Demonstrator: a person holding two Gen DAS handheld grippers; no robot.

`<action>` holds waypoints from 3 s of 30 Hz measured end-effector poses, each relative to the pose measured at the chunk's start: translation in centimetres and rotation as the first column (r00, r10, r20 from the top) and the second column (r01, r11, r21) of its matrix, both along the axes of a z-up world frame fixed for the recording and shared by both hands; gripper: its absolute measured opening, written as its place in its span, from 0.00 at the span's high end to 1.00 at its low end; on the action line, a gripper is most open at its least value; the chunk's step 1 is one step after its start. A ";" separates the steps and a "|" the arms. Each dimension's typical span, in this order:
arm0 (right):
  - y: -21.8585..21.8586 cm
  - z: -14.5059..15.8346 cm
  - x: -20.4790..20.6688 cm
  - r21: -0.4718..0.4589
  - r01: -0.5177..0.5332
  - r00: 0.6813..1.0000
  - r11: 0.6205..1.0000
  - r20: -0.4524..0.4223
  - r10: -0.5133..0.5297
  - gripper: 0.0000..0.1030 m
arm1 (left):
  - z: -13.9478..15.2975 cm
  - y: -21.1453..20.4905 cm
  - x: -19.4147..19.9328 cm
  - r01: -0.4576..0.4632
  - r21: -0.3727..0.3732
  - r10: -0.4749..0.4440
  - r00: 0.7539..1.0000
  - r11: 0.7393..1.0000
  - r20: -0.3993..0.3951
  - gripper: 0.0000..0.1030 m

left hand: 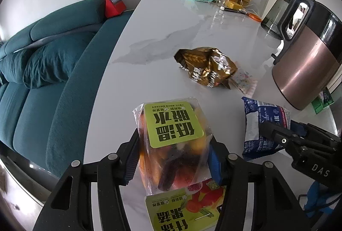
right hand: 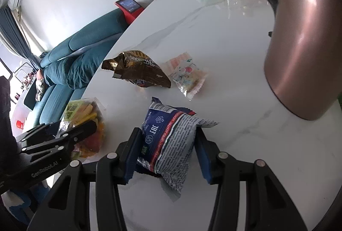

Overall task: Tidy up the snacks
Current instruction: 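Carry the dried-fruit bag and biscuit packet with both tools over the green tray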

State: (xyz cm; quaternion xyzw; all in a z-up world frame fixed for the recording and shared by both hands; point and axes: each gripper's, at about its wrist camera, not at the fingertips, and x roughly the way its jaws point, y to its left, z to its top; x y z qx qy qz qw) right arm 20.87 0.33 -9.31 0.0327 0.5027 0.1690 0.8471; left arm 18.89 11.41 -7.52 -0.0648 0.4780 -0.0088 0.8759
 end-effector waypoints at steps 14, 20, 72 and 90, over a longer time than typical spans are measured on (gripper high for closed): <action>-6.7 4.8 -4.6 0.037 0.028 0.997 0.999 0.076 -0.031 0.69 | 4.5 -4.1 -3.8 0.019 0.028 -0.021 0.998 0.999 0.066 0.53; -11.5 7.0 -7.3 0.049 0.057 0.993 0.997 0.102 -0.062 0.69 | 6.5 -7.3 -6.2 0.049 0.037 -0.052 0.995 0.998 0.086 0.53; -46.6 26.4 -1.9 0.018 0.272 0.824 0.962 0.511 -0.243 0.69 | 23.7 -43.3 2.0 0.273 0.063 -0.273 0.864 0.960 0.424 0.52; -47.5 20.3 5.8 -0.021 0.273 0.870 0.962 0.432 -0.238 0.69 | 17.2 -48.2 9.3 0.287 0.066 -0.293 0.902 0.956 0.317 0.52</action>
